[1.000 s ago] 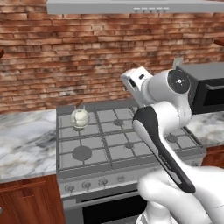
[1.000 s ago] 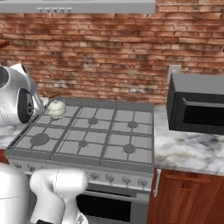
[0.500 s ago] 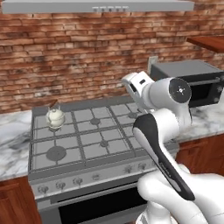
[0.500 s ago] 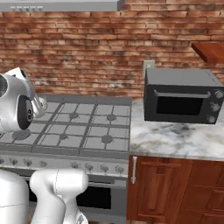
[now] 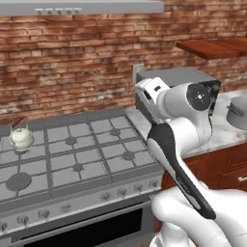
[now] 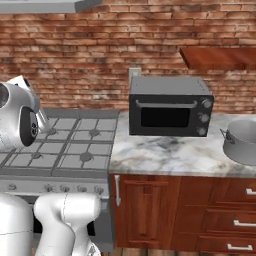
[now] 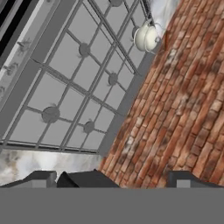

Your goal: Pick the kettle from the cabinet and place it on a stove burner. Then pick the pot from the counter and place it on another stove burner. Finally, turn both burners on.

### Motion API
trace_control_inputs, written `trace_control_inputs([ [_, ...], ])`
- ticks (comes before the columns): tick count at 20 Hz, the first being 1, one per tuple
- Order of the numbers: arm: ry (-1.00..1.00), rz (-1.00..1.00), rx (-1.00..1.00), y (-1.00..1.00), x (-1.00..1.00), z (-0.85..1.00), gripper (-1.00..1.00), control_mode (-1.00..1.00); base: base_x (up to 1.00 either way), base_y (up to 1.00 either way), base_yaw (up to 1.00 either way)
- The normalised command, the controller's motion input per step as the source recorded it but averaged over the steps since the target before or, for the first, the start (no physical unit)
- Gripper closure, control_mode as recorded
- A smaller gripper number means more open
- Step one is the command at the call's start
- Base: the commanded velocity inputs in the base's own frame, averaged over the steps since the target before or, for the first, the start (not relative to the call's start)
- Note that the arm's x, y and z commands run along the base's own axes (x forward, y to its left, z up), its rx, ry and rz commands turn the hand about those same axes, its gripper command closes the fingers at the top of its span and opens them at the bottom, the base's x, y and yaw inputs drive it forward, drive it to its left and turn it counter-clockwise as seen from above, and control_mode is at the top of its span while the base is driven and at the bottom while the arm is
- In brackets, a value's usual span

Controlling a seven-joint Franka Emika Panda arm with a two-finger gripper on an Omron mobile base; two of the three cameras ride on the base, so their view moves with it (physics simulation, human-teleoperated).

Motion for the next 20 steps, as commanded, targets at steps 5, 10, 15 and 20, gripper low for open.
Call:
trace_control_inputs([
  [5, 0.0, 0.0, 0.0, 0.0, 0.0, 0.0, -1.0, 1.0, -0.05, -0.68, -0.14],
  [10, 0.0, 0.0, 0.0, 0.0, 0.0, 0.0, -1.0, 1.0, -0.05, -0.69, -0.15],
  [15, 0.0, 0.0, 0.0, 0.0, 0.0, 0.0, -1.0, 1.0, -0.05, -0.7, -0.16],
  [20, 0.0, 0.0, 0.0, 0.0, 0.0, 0.0, -1.0, 1.0, -0.06, -0.71, -0.16],
])
